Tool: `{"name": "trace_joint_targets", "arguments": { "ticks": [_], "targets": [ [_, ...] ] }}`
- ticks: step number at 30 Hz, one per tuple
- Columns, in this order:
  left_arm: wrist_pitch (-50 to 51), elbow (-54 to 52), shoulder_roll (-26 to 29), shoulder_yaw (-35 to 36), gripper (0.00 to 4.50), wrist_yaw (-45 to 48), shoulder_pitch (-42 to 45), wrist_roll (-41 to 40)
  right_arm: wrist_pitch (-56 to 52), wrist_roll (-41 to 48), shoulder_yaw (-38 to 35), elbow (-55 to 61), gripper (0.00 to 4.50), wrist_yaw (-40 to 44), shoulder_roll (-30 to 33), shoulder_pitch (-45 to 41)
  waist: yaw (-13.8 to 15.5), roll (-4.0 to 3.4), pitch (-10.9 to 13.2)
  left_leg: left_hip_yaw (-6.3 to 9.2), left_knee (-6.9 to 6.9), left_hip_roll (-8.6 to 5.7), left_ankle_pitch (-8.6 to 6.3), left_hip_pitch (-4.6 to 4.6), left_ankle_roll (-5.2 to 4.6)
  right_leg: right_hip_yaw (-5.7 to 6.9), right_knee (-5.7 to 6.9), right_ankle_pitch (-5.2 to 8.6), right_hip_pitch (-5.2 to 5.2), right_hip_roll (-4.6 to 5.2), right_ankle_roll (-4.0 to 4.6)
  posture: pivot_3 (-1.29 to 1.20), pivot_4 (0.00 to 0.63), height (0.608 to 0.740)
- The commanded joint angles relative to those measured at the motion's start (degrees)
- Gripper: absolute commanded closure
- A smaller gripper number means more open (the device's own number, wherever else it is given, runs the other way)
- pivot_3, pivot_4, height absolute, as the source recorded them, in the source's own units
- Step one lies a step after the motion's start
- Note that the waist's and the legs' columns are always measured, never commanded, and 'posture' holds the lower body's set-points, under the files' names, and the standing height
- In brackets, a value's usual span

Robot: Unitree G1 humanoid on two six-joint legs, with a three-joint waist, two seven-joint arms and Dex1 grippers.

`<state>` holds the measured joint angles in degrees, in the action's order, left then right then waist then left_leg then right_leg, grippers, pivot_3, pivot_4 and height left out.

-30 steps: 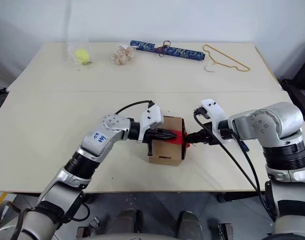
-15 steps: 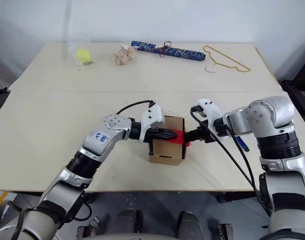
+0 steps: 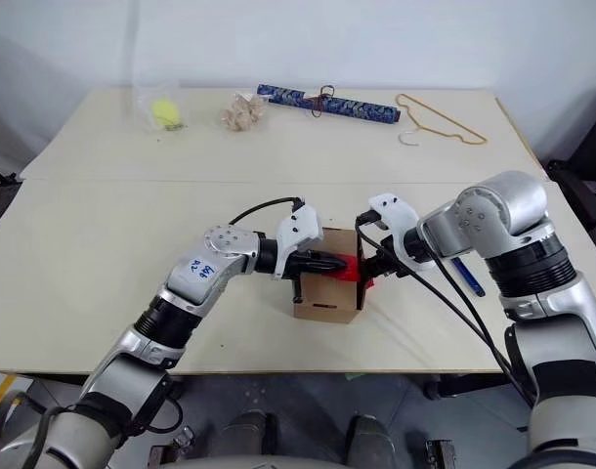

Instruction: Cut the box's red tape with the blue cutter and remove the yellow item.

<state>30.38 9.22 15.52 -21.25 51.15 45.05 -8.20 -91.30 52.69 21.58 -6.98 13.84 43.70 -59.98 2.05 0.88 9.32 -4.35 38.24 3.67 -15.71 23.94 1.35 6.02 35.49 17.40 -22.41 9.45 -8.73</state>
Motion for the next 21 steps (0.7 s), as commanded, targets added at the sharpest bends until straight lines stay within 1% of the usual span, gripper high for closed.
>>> {"name": "trace_joint_targets", "arguments": {
  "ticks": [1,12,17,21],
  "targets": [
    [3.9,2.7,1.1,-3.9,4.50,-0.6,-2.8,3.6,-0.9,-8.1,2.0,-1.3,1.14,-0.5,1.7,1.7,0.0,0.11,-0.2,0.00,0.00,0.00,0.00,0.00,-0.01,0.00,-0.02,0.00,0.01,0.00,0.00,0.00,0.150,0.740],
    [4.6,3.6,2.3,-3.5,4.50,-1.7,-3.3,3.9,-1.2,-13.6,1.7,2.0,1.14,3.6,3.0,4.6,0.3,0.19,-0.5,0.00,-0.02,0.00,-0.05,-0.10,-0.07,0.00,-0.10,0.00,0.09,0.00,0.02,0.00,0.150,0.740],
    [5.4,3.7,3.0,-3.1,4.50,-2.1,-3.4,4.0,-0.3,-16.7,2.7,1.1,1.14,5.8,3.7,4.4,0.5,0.18,-0.5,0.00,-0.05,0.00,-0.07,-0.19,-0.06,0.00,-0.17,0.00,0.18,0.00,0.03,0.00,0.150,0.740],
    [5.9,3.2,3.5,-3.2,4.50,-2.0,-4.2,3.8,1.0,-18.8,3.1,-0.3,1.14,7.5,4.0,4.3,0.4,0.15,-0.5,0.00,-0.20,0.02,-0.19,-0.67,-0.08,0.07,-0.53,0.03,0.75,0.00,0.07,0.00,0.150,0.740]
  ]
}}
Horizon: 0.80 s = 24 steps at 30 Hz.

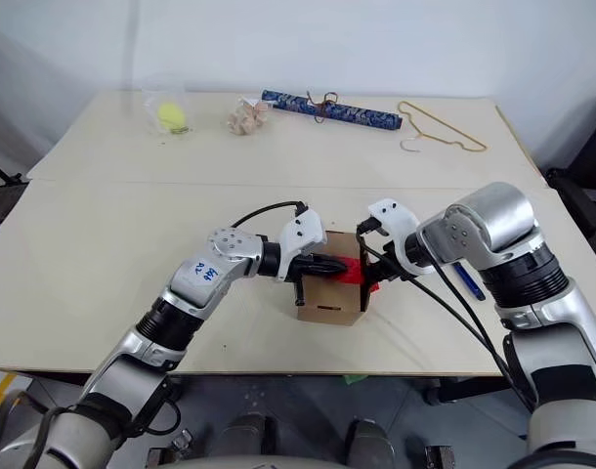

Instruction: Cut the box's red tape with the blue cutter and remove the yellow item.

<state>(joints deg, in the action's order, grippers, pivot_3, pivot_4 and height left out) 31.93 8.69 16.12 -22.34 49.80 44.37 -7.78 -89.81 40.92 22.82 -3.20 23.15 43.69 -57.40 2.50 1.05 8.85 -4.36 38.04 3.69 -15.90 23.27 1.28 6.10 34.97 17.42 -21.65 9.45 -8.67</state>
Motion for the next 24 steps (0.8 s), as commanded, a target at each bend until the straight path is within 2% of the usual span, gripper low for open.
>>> {"name": "trace_joint_targets", "arguments": {
  "ticks": [1,19,24],
  "targets": [
    [4.4,3.5,3.0,-2.3,4.50,-0.5,-3.8,3.3,-0.4,-7.3,1.9,-4.1,1.14,-1.5,4.1,1.7,0.0,-0.01,0.0,0.00,0.00,0.01,-0.04,-0.03,-0.01,0.01,-0.04,0.00,0.05,0.00,0.00,0.00,0.150,0.740],
    [5.9,2.3,3.9,-2.7,4.50,-0.4,-5.5,3.1,7.3,-13.9,3.0,-4.2,1.14,2.8,6.0,5.2,0.0,-0.03,-0.6,0.00,0.00,0.02,-0.13,-0.07,-0.06,0.03,-0.36,-0.05,0.17,0.00,0.10,0.00,0.150,0.740],
    [6.2,1.9,4.4,-2.7,4.50,-0.1,-5.9,3.0,9.4,-15.7,3.0,-6.8,1.14,4.2,6.5,5.2,-0.1,-0.06,-0.7,-0.02,-0.01,0.04,-0.15,-0.10,-0.10,0.06,-0.60,-0.10,0.15,0.00,0.37,0.00,0.150,0.740]
  ]
}}
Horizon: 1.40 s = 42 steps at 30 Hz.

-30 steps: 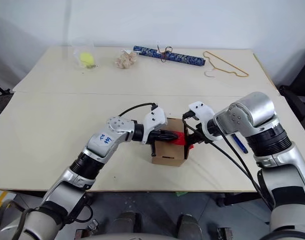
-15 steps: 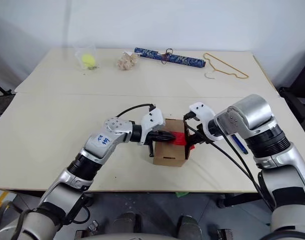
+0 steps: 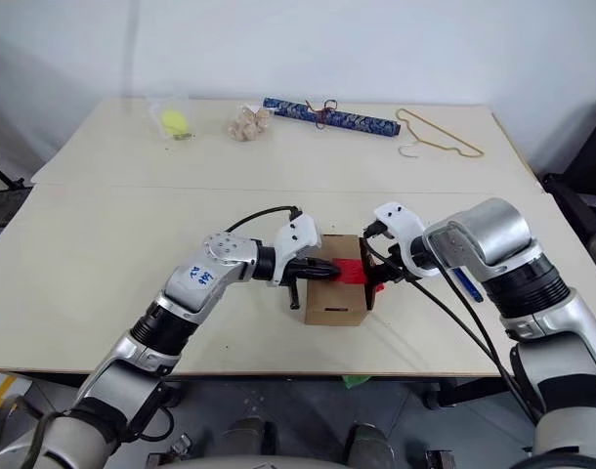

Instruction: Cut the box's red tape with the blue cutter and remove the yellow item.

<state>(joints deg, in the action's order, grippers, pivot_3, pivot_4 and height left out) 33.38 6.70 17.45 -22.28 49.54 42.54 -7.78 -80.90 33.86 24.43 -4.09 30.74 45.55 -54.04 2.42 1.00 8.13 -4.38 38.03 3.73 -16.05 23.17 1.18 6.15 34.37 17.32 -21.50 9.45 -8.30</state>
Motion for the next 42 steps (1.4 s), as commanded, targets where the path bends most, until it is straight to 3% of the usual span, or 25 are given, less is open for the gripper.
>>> {"name": "trace_joint_targets", "arguments": {
  "ticks": [1,13,28,36,42],
  "targets": [
    [4.8,3.8,3.2,-2.9,4.50,0.3,-4.2,3.0,0.9,-9.0,1.5,-6.4,1.14,-3.1,4.8,1.8,-0.1,-0.01,0.0,0.00,0.00,0.01,0.00,0.00,-0.01,0.01,-0.06,-0.02,0.00,0.00,0.04,0.00,0.150,0.740],
    [5.3,3.3,3.1,-3.0,4.50,0.2,-4.4,2.8,1.4,-10.9,5.4,-6.6,1.14,1.8,7.1,1.8,0.3,-0.09,0.0,-0.05,-0.02,0.01,-0.08,0.02,-0.15,0.04,-0.50,-0.10,-0.01,0.00,0.21,0.00,0.150,0.740],
    [4.8,3.4,2.4,-3.6,4.50,-0.4,-5.1,3.0,5.5,-15.7,3.2,-6.2,1.14,0.5,8.3,2.5,0.6,-0.12,0.0,-0.16,-0.03,0.03,-0.08,0.02,-0.19,0.02,-0.81,-0.18,0.00,0.02,0.54,0.00,0.150,0.740],
    [4.3,5.0,1.7,-4.0,4.50,-0.6,-4.6,3.4,10.6,-18.8,5.7,-6.0,1.14,1.1,11.0,4.2,1.2,-0.19,0.0,-0.18,-0.04,0.00,-0.12,0.06,-0.22,0.02,-0.95,-0.17,0.01,0.04,0.62,0.00,0.150,0.740],
    [4.5,5.6,1.5,-4.3,4.50,-1.1,-4.7,3.7,8.2,-18.2,2.6,-6.9,1.14,0.6,10.0,6.5,2.0,-0.17,0.0,-0.18,-0.04,0.00,-0.24,0.07,-0.02,0.03,-1.09,-0.22,0.06,0.05,0.72,0.00,0.150,0.740]
  ]
}}
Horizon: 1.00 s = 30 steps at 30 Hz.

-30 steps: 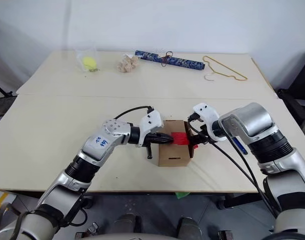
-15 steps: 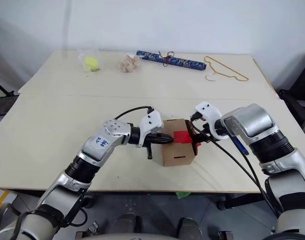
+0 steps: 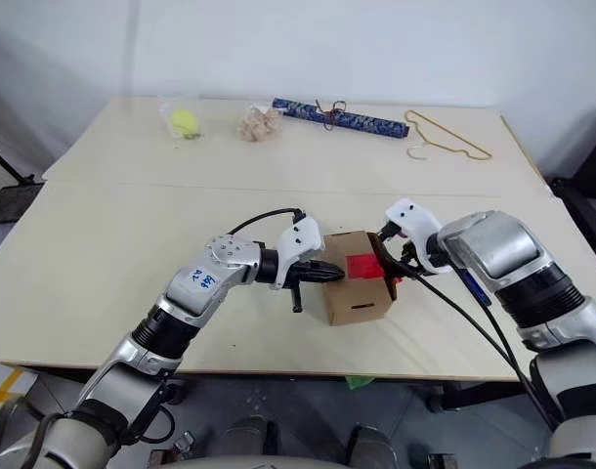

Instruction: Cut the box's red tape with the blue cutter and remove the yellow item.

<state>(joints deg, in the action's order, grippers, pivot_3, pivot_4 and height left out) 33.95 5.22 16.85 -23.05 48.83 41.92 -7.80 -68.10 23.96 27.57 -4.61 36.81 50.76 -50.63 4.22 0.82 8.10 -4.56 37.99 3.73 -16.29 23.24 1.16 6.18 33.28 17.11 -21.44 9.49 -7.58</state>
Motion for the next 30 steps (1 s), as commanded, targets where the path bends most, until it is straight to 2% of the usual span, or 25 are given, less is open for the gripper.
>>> {"name": "trace_joint_targets", "arguments": {
  "ticks": [1,9,17,30],
  "targets": [
    [3.8,7.2,2.2,-3.7,4.50,-0.4,-4.1,3.8,-5.1,-8.1,-1.3,-6.7,1.14,-5.6,4.5,3.3,0.3,-0.01,0.0,-0.01,0.00,-0.01,0.01,0.00,-0.01,0.00,-0.05,-0.03,0.01,0.00,0.04,0.00,0.150,0.740],
    [2.6,9.1,1.7,-3.7,4.50,-1.4,-4.0,4.6,-6.6,-7.8,-3.8,-8.4,1.14,-5.0,3.9,4.0,0.5,-0.01,0.0,-0.06,0.00,-0.06,-0.06,0.06,-0.15,0.01,-0.40,-0.12,0.11,0.06,0.16,0.00,0.150,0.740],
    [0.1,10.4,-0.4,-0.8,4.50,-2.6,-0.9,3.5,-8.4,-6.7,-5.2,-4.4,1.14,-4.9,1.5,3.5,0.5,-0.03,0.0,-0.09,0.00,-0.06,-0.06,0.10,-0.16,0.01,-0.43,-0.15,0.06,0.07,0.15,0.00,0.150,0.740],
    [-9.5,21.1,-7.3,-0.4,4.50,-3.5,7.0,5.3,-8.5,-8.3,-4.1,-0.7,1.14,-1.7,0.2,3.4,0.1,0.00,0.1,-0.23,-0.04,-0.02,-0.06,0.18,-0.16,0.02,-0.44,-0.20,-0.13,0.07,0.06,0.00,0.150,0.740]
  ]
}}
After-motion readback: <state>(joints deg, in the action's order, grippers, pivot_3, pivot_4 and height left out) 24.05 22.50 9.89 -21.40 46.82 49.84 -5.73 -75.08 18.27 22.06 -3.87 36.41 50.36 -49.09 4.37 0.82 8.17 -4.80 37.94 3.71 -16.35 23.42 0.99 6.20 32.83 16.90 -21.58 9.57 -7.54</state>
